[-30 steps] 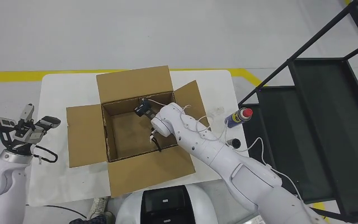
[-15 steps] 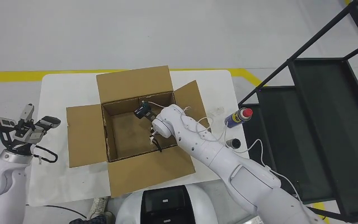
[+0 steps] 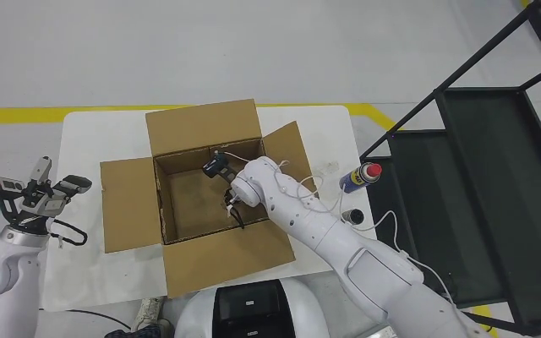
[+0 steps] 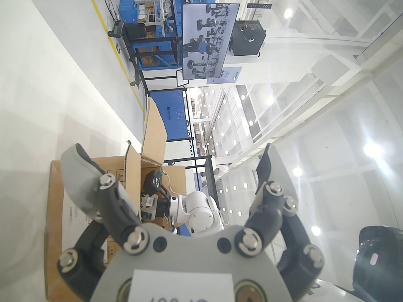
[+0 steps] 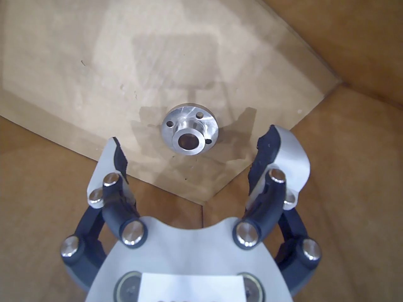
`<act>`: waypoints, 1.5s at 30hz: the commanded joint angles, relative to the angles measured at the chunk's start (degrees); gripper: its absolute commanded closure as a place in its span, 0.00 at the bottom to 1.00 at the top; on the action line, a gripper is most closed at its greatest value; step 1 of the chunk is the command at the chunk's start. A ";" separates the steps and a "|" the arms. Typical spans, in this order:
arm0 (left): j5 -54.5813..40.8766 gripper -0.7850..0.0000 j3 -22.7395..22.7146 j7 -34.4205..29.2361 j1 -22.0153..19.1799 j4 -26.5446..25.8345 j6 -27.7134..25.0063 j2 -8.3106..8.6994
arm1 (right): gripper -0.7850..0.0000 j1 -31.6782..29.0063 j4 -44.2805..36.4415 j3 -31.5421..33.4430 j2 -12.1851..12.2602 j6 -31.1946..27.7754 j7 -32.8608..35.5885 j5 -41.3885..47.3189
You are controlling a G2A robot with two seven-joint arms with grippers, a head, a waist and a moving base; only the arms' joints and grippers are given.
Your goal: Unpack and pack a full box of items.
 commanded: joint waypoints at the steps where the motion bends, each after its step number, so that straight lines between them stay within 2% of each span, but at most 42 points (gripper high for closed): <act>1: 0.00 0.00 0.00 0.00 0.00 0.00 0.00 0.00 | 0.50 -0.02 0.48 0.19 -0.09 -0.25 -0.22 0.45; 11: 0.00 0.00 0.00 0.00 0.00 0.00 0.00 0.00 | 0.60 0.60 3.18 0.55 -0.67 -1.70 -0.76 1.82; 13: 0.00 0.00 0.00 0.00 0.00 0.00 0.00 0.00 | 0.66 0.81 3.53 0.53 -0.79 -1.85 -0.61 1.88; 15: 0.00 0.00 0.00 0.00 0.00 0.00 0.00 0.00 | 0.79 0.97 3.68 0.58 -0.87 -1.89 -0.49 1.89; 17: 0.00 0.00 0.00 0.00 0.00 0.00 0.00 0.00 | 0.96 1.12 3.60 0.65 -0.91 -1.84 -0.21 1.71; 18: 0.00 0.00 0.00 0.00 0.00 0.00 0.00 0.00 | 1.00 1.21 3.43 0.69 -0.91 -1.76 -0.09 1.49; 24: 0.00 0.00 0.00 0.00 0.00 0.00 0.00 0.00 | 1.00 1.02 1.20 1.09 -0.68 -1.12 0.78 -0.16; 30: 0.00 0.00 0.00 0.00 0.00 0.00 0.00 0.00 | 1.00 -0.31 -4.70 2.15 0.08 -0.94 2.88 -2.24; 35: 0.00 0.00 0.00 0.00 0.00 0.00 0.00 0.00 | 1.00 -3.44 -14.39 4.40 1.50 -1.46 6.58 -4.28; 45: 0.00 0.00 0.00 0.00 0.00 0.00 0.00 0.00 | 1.00 -13.52 -41.92 11.10 5.07 -5.05 15.97 -9.57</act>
